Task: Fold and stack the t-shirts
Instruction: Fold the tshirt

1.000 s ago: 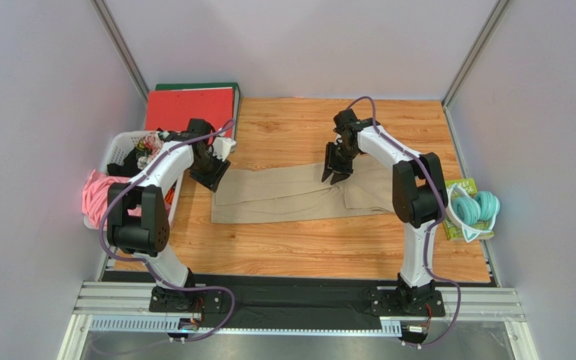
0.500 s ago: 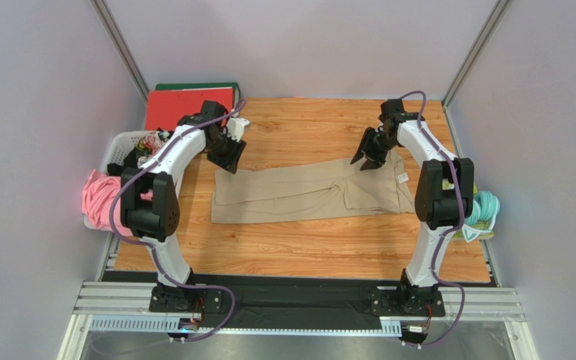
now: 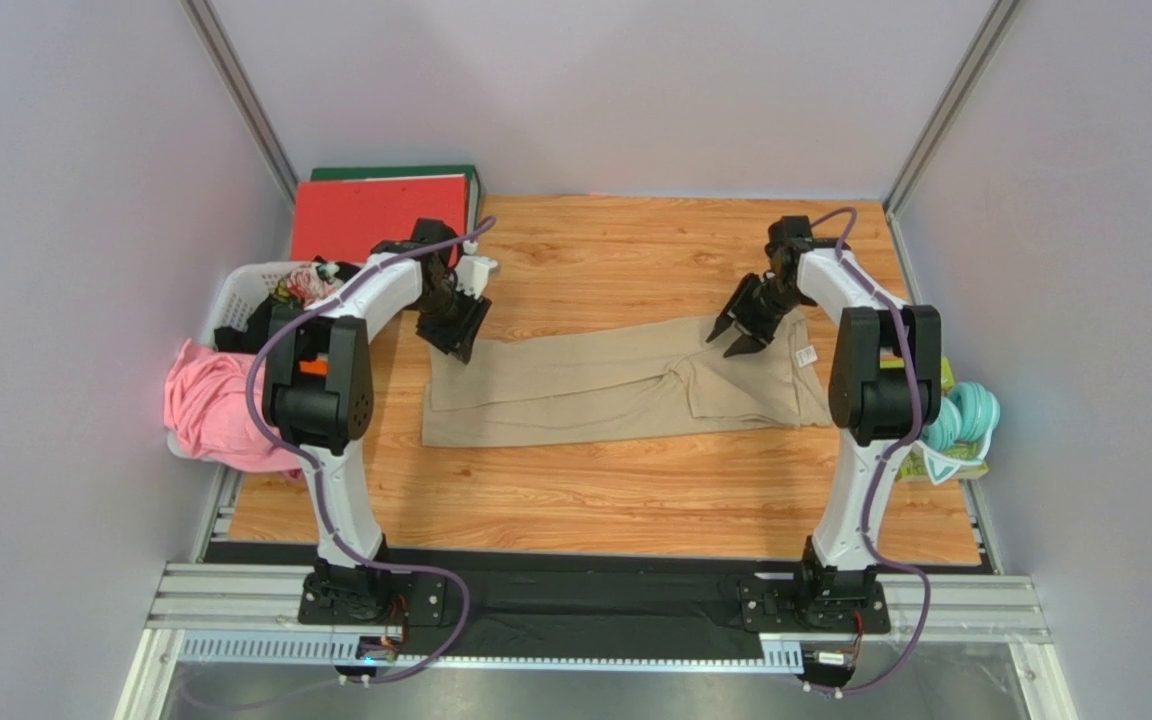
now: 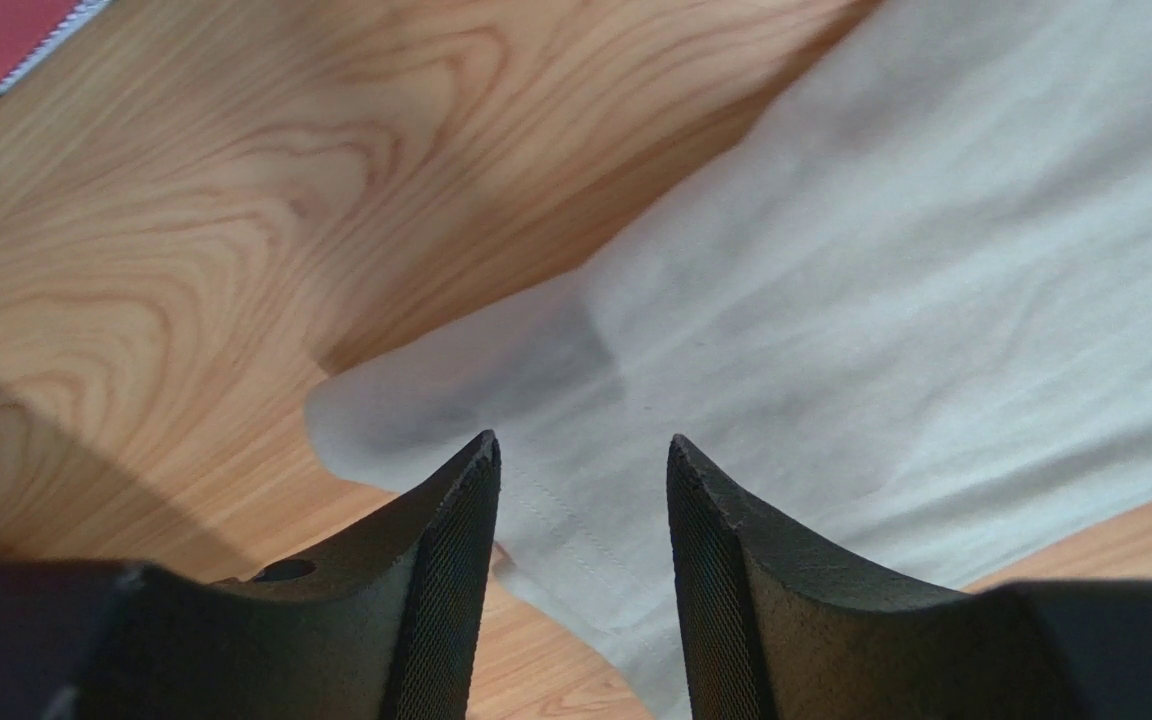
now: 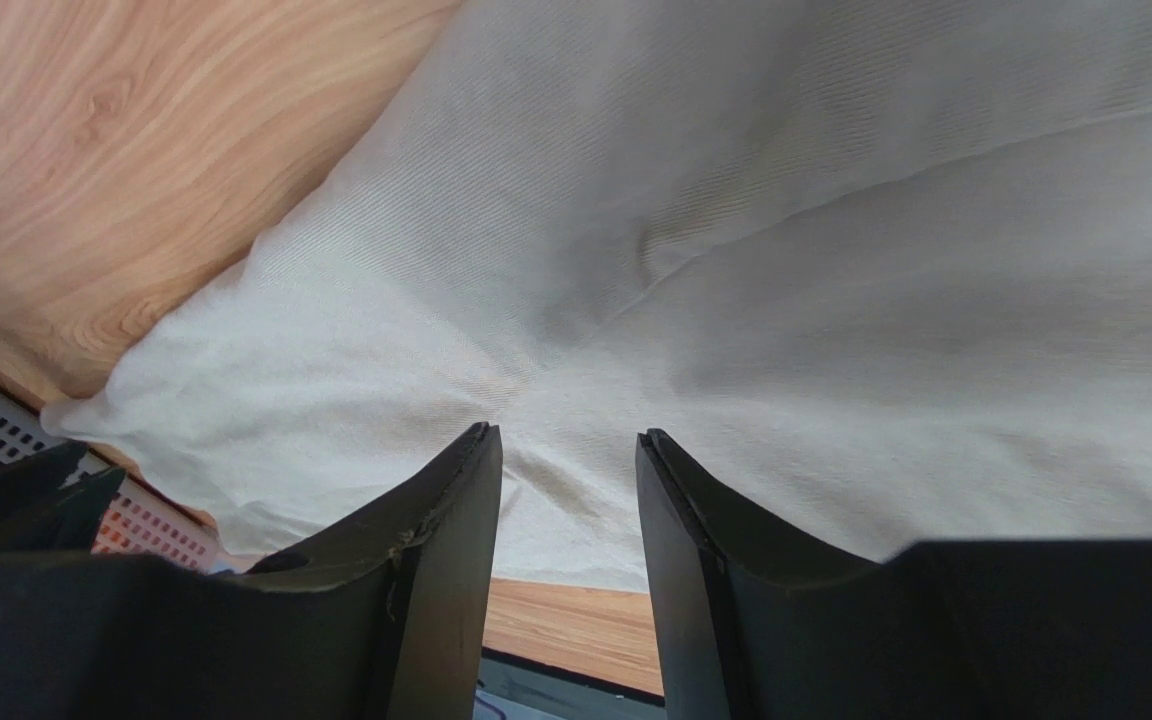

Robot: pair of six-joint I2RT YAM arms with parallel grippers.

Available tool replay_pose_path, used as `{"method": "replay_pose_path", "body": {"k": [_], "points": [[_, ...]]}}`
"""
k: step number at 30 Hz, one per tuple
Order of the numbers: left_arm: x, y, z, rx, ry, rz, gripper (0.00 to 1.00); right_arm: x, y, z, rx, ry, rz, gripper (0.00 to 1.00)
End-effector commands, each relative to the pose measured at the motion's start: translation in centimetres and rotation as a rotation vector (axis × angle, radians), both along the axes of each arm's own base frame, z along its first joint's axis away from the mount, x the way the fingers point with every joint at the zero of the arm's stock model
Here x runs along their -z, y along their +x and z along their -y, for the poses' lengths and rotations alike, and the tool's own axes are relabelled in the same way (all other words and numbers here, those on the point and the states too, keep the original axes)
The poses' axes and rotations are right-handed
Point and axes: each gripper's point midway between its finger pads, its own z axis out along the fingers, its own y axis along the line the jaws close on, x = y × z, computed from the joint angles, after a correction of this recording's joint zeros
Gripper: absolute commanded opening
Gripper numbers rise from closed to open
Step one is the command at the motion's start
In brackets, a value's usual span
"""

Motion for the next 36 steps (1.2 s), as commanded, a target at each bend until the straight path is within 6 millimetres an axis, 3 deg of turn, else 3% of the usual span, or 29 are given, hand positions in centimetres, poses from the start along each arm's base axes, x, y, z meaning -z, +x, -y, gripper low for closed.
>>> {"method": "replay_pose_path", "body": {"k": [1,5,9,11,13,14,17,18,20,23,26,29,30,32,36], "points": [[1.3,0.8,-2.7,-0.03,0.044,0.009,0.52,-0.9,1.5,3.3,0.097,-0.036,0.0,0.44],[3.1,0.4,-4.2,-0.041,0.085,-0.03,0.5,-3.2,2.0,3.9,0.085,-0.07,0.052,0.44],[1.1,1.4,-5.2,-0.048,0.127,0.06,0.5,-7.7,1.8,5.4,0.085,-0.16,0.135,0.45],[0.1,1.7,-6.0,-0.053,0.165,0.087,0.5,-8.9,1.1,5.5,0.071,-0.166,0.143,0.45],[-2.4,1.9,-5.4,-0.056,0.129,0.136,0.5,-10.5,0.5,5.1,0.071,-0.153,0.178,0.45],[-4.5,1.7,-4.5,-0.049,0.081,0.171,0.5,-9.8,-0.3,5.0,0.077,-0.146,0.151,0.45],[-7.9,1.2,-2.7,-0.023,0.054,0.232,0.5,-9.0,-1.7,4.5,0.079,-0.144,0.131,0.45],[-9.7,0.6,-1.4,0.007,0.038,0.269,0.51,-7.6,-2.9,4.4,0.075,-0.149,0.086,0.45],[-11.0,-0.9,0.1,0.046,0.002,0.284,0.51,-6.4,-3.3,4.5,0.08,-0.156,0.066,0.45],[-9.6,-3.2,2.6,0.127,-0.018,0.235,0.53,-4.4,-4.1,4.6,0.092,-0.163,0.018,0.44],[-5.7,-4.5,2.9,0.165,0.02,0.133,0.51,-3.6,-4.0,4.6,0.107,-0.16,0.002,0.44],[-3.0,-4.3,2.3,0.175,0.069,0.086,0.5,-3.3,-4.0,4.9,0.12,-0.179,-0.009,0.44],[-2.5,-4.1,2.1,0.176,0.081,0.089,0.5,-3.2,-4.2,4.0,0.095,-0.185,-0.013,0.44],[-1.7,-3.3,1.8,0.184,0.111,0.098,0.5,-3.0,-4.4,4.2,0.094,-0.203,-0.022,0.43],[-1.5,-1.5,1.5,0.187,0.135,0.123,0.5,-2.3,-5.2,4.9,0.105,-0.243,-0.058,0.42]]}}
